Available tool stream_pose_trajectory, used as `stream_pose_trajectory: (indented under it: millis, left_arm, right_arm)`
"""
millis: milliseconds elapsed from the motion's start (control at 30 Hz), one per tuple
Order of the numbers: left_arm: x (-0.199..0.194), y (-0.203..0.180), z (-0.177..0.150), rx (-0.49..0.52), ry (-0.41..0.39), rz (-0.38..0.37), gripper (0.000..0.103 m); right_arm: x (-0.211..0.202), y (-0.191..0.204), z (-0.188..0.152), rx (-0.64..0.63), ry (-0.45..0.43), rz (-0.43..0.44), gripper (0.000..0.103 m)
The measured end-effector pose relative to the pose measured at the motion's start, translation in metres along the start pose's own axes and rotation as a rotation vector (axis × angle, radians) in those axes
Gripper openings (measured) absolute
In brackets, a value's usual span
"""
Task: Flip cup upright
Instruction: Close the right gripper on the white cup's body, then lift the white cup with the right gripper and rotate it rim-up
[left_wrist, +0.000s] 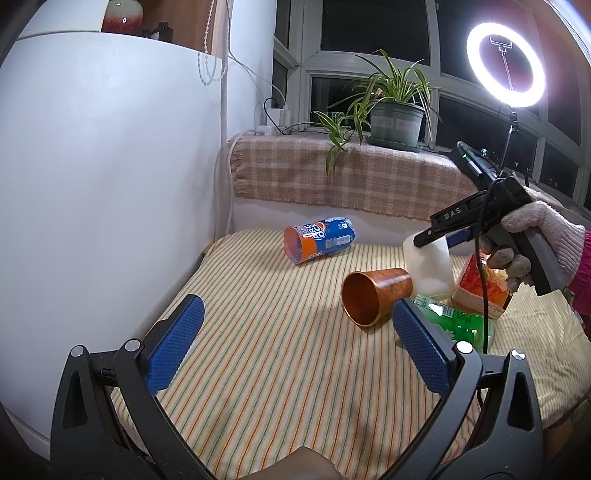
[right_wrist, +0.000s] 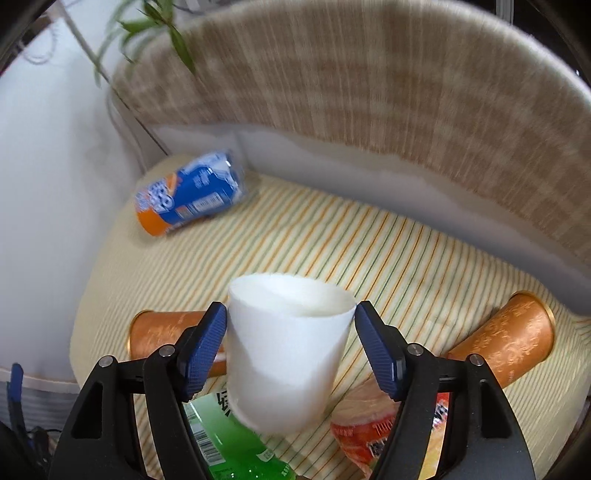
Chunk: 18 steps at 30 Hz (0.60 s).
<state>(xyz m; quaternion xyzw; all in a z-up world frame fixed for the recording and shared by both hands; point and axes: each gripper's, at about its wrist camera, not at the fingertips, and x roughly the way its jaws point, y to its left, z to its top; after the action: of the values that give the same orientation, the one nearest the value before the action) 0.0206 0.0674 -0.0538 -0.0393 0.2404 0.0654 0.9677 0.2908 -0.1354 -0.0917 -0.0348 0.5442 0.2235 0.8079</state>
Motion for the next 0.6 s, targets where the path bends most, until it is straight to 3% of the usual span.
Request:
stream_pose_trajectory:
  millis: [400, 600]
  left_arm:
    - [-0.02, -0.014, 0.002, 0.036, -0.027, -0.005, 0.103]
    - [-0.034, -0.022, 0.004, 0.055, -0.048, -0.013, 0.103]
  right_arm:
    - [-0.08, 0.004, -0.028, -0.054, -0.288, 0.005, 0.068]
    - [-0.124, 0.008, -0.06, -0.054, -0.348, 0.039, 0.068]
